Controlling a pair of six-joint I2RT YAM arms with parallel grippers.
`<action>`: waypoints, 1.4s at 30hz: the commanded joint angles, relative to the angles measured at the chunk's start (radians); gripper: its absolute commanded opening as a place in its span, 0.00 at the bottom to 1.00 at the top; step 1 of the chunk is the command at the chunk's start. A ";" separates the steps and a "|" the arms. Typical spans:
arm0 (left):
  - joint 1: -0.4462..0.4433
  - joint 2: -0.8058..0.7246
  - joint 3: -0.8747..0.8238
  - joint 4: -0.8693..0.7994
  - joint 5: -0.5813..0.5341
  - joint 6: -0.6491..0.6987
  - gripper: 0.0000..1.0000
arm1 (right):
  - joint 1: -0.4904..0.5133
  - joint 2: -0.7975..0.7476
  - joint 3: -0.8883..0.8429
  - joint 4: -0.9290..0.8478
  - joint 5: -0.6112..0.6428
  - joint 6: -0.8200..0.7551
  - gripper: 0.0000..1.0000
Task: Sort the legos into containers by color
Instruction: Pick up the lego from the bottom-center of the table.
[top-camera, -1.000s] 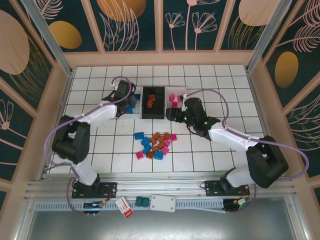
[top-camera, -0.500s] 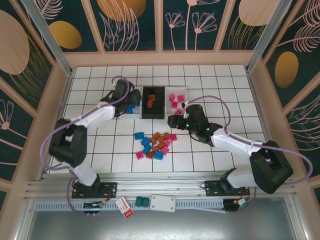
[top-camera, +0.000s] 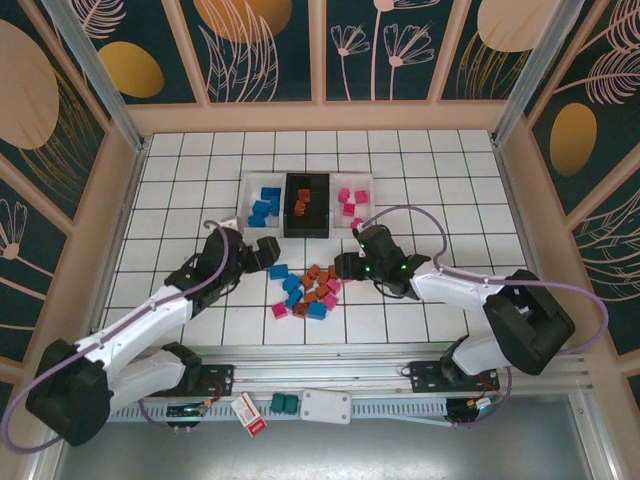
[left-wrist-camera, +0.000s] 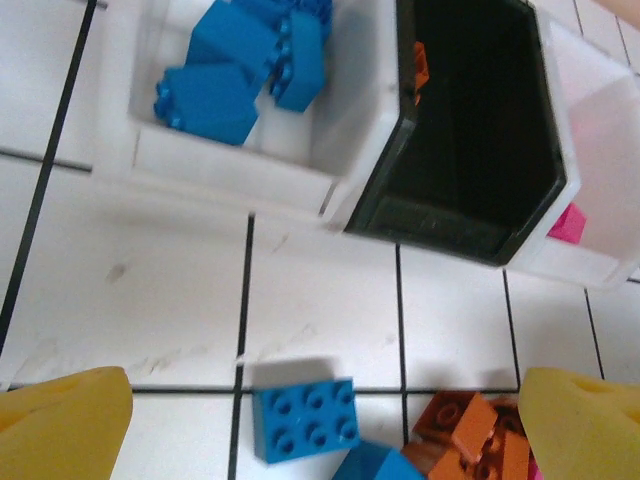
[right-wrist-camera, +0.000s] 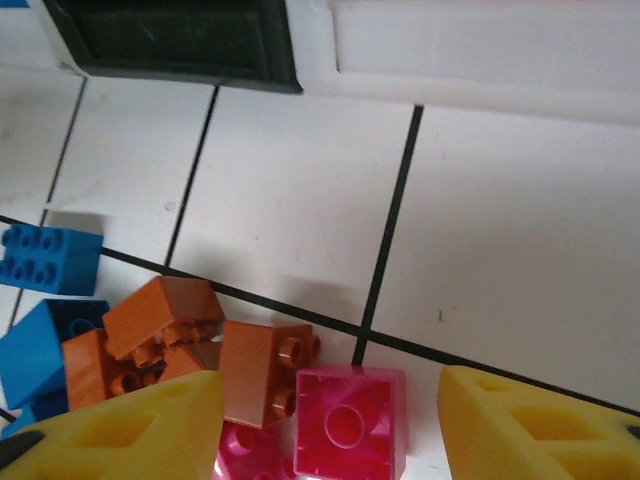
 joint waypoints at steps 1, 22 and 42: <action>0.001 -0.075 -0.051 -0.017 0.014 -0.051 0.99 | 0.011 0.016 -0.015 -0.032 0.035 -0.003 0.58; 0.001 -0.106 -0.109 -0.052 -0.027 -0.072 0.99 | 0.053 0.134 -0.001 -0.025 0.109 -0.016 0.49; -0.001 -0.118 -0.122 -0.085 0.032 -0.041 0.99 | -0.115 0.027 0.207 -0.028 0.060 -0.113 0.29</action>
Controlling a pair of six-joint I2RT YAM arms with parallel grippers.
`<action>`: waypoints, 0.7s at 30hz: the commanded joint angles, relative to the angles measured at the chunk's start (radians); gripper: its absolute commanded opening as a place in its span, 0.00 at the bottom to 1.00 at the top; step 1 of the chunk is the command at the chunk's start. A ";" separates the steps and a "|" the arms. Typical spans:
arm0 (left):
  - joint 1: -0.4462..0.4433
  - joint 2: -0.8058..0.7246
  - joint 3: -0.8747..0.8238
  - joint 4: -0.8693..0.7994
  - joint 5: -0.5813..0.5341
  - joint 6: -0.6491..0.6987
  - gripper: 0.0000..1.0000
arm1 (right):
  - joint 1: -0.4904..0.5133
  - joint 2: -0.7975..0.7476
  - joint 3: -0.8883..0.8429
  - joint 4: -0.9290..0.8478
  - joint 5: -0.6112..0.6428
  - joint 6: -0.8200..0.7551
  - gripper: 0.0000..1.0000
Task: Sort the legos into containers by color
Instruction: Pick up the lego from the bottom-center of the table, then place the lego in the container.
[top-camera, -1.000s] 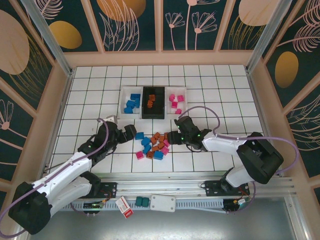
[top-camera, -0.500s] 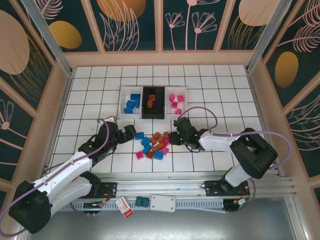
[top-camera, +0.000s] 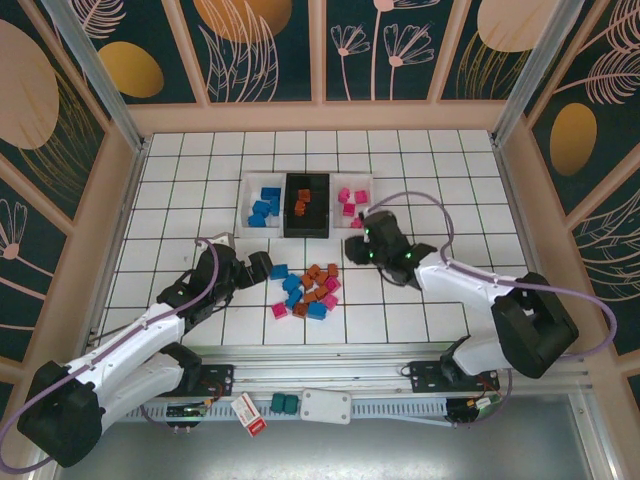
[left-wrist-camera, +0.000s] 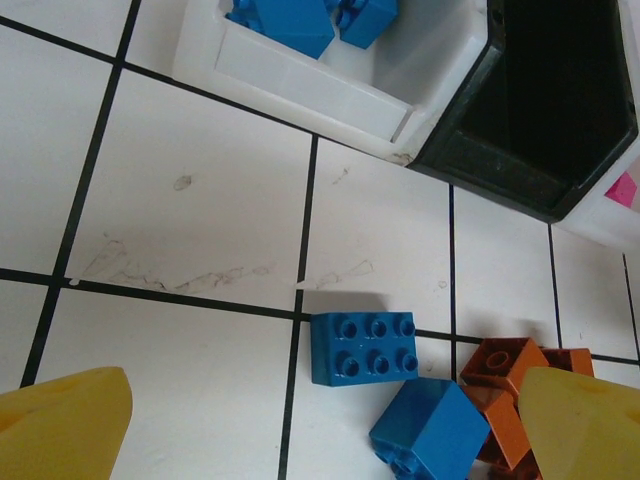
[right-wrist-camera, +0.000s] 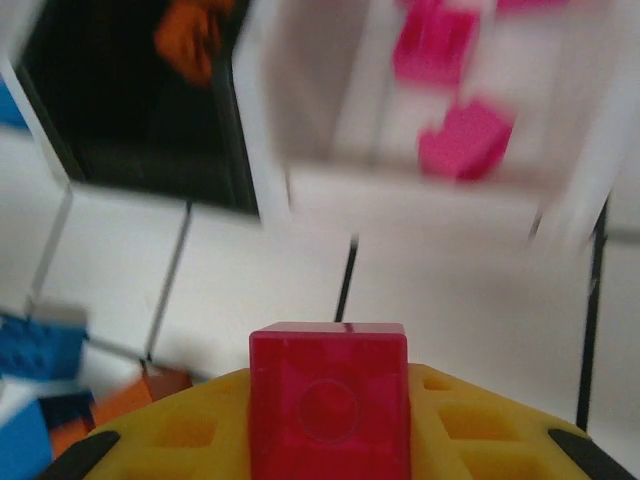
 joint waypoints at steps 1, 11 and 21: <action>-0.001 -0.015 -0.019 -0.038 0.034 0.016 0.99 | -0.050 0.087 0.118 0.027 -0.020 -0.048 0.29; -0.036 -0.063 -0.072 -0.071 0.083 -0.010 0.93 | -0.152 0.473 0.447 0.044 -0.074 -0.037 0.34; -0.229 -0.011 -0.038 -0.115 -0.006 -0.037 0.86 | -0.149 0.350 0.364 0.098 -0.103 -0.001 0.64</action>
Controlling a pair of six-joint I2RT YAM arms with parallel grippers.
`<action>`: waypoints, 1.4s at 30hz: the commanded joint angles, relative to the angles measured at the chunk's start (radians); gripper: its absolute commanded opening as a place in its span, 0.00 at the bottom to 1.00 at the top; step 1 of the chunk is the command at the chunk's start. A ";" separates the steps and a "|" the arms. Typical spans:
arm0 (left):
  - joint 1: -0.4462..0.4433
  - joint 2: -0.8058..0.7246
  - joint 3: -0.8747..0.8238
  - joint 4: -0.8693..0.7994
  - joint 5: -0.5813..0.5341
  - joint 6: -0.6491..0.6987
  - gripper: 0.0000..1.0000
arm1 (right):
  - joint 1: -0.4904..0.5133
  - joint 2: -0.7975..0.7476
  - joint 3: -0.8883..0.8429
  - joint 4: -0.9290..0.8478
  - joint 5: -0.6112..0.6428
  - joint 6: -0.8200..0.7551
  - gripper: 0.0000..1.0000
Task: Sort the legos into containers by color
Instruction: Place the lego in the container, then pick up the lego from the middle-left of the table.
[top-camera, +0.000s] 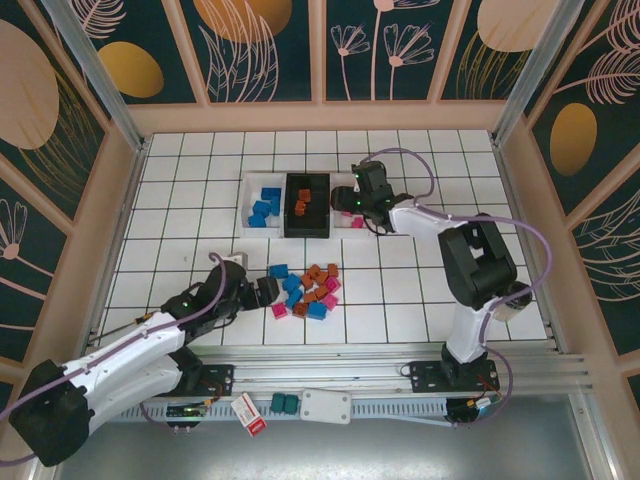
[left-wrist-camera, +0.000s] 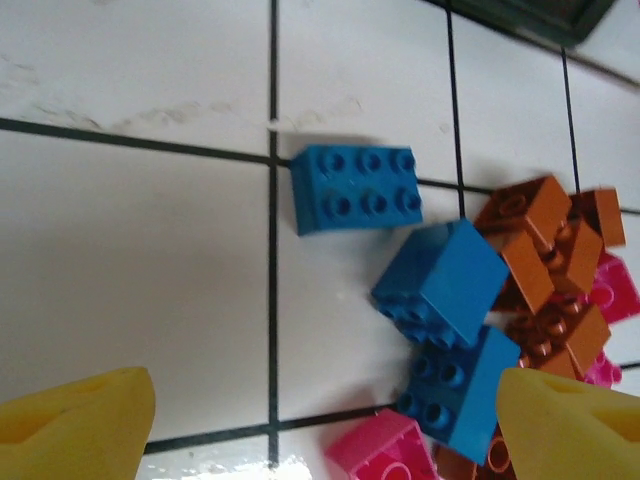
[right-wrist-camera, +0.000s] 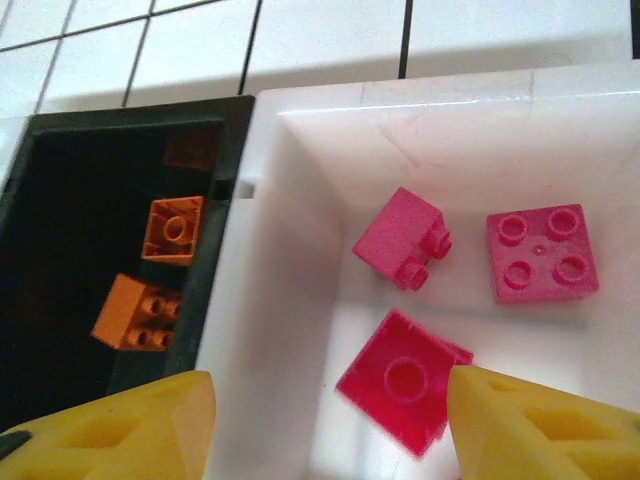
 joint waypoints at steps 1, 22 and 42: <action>-0.099 0.045 0.038 -0.044 -0.061 -0.016 0.85 | 0.004 -0.111 -0.071 0.049 -0.016 0.022 0.64; -0.336 0.420 0.125 0.013 -0.242 0.088 0.68 | 0.002 -0.219 -0.207 0.081 -0.015 0.039 0.64; -0.337 0.416 0.173 0.008 -0.307 0.082 0.41 | 0.003 -0.265 -0.262 0.104 -0.030 0.056 0.64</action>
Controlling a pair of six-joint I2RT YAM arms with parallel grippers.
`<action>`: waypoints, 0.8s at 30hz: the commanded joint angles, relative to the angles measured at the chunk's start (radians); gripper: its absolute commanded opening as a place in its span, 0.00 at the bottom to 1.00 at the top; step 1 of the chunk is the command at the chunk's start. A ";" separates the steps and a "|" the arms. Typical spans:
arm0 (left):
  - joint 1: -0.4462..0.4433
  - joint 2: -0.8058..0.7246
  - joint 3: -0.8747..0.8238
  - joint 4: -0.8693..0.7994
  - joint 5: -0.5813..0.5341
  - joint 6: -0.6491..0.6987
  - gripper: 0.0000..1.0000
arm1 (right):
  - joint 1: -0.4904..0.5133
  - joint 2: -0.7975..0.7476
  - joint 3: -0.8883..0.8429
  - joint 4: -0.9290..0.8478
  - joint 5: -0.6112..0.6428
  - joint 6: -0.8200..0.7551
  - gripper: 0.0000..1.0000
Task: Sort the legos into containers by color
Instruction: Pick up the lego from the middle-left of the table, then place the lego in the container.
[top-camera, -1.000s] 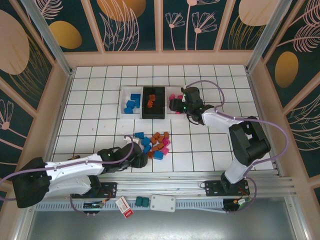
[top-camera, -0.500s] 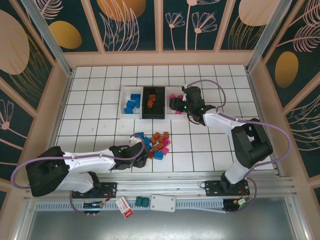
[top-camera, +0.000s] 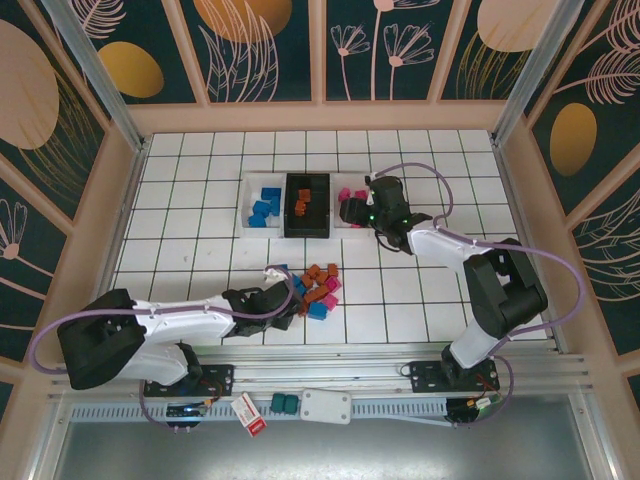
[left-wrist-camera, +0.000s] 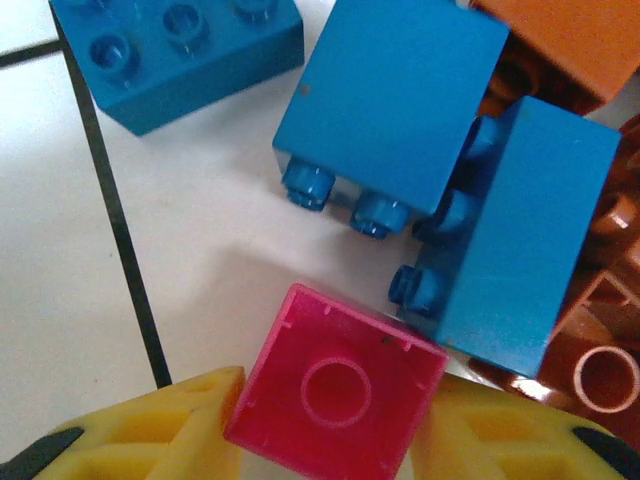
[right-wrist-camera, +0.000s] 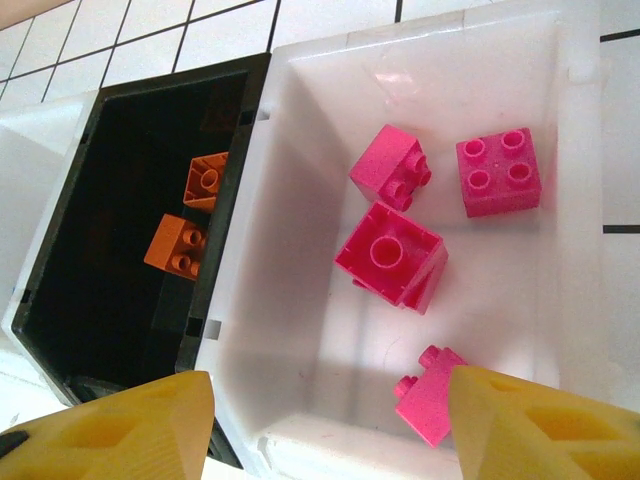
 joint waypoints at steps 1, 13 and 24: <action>0.004 -0.046 0.021 0.002 -0.045 -0.012 0.41 | 0.003 -0.061 -0.033 0.025 -0.012 0.016 0.64; 0.103 0.015 0.335 0.027 -0.023 0.161 0.36 | 0.002 -0.272 -0.237 0.022 0.021 0.055 0.64; 0.231 0.598 0.934 0.091 0.138 0.273 0.32 | 0.002 -0.445 -0.361 -0.061 0.065 0.072 0.64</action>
